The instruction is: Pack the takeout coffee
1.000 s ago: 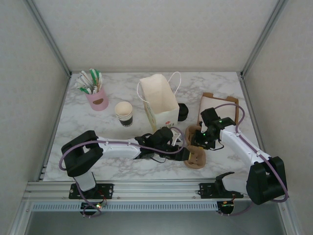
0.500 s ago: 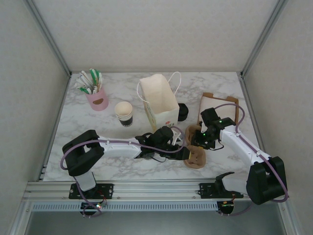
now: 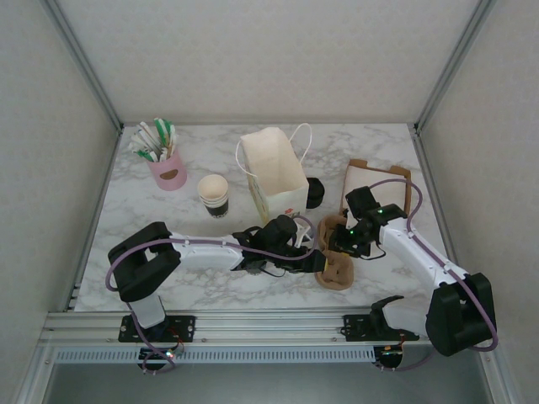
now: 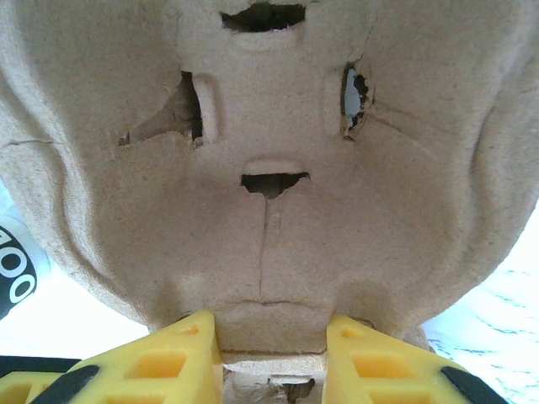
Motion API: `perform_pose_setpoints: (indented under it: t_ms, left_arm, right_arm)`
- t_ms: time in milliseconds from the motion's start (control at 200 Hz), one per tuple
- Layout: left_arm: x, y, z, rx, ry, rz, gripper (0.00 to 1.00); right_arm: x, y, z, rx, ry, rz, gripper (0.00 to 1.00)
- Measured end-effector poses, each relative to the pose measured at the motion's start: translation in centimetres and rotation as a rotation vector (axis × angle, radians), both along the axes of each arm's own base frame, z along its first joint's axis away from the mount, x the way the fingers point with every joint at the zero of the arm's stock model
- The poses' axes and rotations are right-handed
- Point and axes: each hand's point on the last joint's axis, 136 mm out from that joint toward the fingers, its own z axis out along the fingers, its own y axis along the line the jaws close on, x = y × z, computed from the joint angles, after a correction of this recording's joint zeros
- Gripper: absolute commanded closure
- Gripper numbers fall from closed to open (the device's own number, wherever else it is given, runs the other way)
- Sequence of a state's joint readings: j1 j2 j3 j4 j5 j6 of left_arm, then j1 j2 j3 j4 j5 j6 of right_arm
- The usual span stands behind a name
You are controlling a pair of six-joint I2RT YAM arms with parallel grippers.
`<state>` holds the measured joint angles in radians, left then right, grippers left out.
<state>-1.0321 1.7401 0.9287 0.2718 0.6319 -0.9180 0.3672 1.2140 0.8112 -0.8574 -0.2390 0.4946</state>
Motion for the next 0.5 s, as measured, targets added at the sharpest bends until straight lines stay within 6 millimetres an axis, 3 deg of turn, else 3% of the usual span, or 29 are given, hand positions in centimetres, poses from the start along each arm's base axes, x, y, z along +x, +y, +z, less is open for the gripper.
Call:
perform_pose_setpoints:
  t_ms: [501]
  left_arm:
    - [0.02, 0.03, -0.42, 0.008, 0.005, 0.0, 0.49]
  right_arm:
    - [-0.51, -0.15, 0.42, -0.005, 0.008, 0.0, 0.71]
